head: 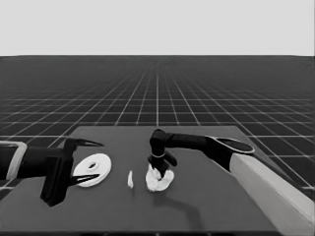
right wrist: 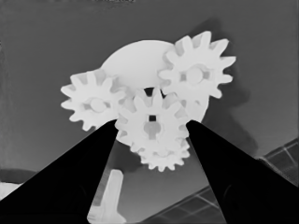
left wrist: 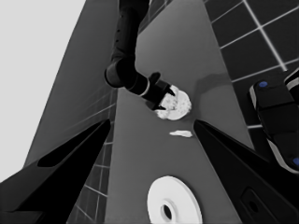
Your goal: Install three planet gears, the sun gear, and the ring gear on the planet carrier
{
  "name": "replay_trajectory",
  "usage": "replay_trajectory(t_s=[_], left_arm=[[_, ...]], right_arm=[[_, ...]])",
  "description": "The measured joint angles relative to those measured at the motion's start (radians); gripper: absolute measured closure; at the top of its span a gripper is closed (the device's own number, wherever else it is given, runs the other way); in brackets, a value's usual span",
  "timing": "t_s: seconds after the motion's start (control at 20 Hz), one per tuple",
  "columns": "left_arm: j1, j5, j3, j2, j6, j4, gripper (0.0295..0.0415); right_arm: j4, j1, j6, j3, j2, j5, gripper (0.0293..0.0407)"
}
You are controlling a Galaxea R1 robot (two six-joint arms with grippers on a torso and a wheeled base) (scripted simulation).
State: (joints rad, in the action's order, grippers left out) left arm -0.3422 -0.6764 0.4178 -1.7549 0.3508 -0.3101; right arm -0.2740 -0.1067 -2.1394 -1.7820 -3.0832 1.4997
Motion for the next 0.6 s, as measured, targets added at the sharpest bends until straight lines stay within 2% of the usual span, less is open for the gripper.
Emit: replay_trajectory(t_s=[0.6], left_arm=[[0.0,0.0,0.0,0.0,0.0,0.0,0.0326]], right_arm=[[0.0,0.0,-0.126,0.0,0.0,0.0,0.0391]])
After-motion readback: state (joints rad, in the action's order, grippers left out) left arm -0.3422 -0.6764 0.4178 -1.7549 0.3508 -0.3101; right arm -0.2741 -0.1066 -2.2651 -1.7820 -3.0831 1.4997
